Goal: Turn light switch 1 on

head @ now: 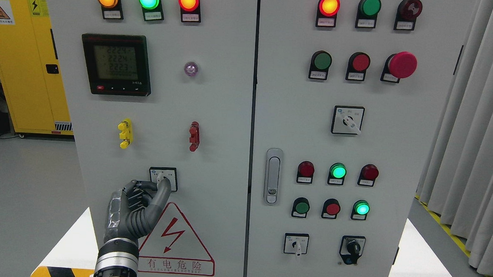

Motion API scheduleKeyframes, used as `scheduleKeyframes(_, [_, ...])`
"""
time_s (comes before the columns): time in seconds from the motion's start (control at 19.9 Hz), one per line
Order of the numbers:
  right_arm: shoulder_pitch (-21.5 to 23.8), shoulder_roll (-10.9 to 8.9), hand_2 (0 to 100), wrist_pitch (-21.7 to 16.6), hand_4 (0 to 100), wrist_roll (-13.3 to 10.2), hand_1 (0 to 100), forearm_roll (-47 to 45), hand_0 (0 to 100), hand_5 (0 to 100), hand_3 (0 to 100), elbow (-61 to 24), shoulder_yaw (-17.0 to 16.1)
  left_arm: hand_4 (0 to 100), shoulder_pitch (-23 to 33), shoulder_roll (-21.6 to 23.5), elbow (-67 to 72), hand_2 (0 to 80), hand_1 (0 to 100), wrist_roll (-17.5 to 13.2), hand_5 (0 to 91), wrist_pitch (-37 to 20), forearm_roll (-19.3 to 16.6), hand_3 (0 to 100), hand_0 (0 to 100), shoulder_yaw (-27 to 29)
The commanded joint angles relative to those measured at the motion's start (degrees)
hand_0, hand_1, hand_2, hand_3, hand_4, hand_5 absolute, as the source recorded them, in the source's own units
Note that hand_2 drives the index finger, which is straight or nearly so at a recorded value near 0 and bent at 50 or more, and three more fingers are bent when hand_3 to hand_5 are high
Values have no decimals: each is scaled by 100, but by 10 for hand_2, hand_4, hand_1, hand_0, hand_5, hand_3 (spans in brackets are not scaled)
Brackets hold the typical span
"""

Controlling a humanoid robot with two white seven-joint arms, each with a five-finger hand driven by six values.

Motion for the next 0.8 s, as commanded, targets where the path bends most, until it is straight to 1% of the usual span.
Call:
scheduleKeyframes(0.0, [0,0,40,-4,0,5,500,0,0,0,0,0,0,915,-13,6,51,574,645,-26,882,2,-30,958,294,-6])
scheduleKeyframes(0.65, [0,0,40,-4,0,4,500,0,0,0,0,0,0,915,-31,-2,95,576,650,-26,883,11,-83,958,294,-15])
scheduleKeyframes(0.75, [0,0,40,-4,0,5,500,0,0,0,0,0,0,915,-31,-2,103,576,650,-26,883,11,-83,958,312,-15])
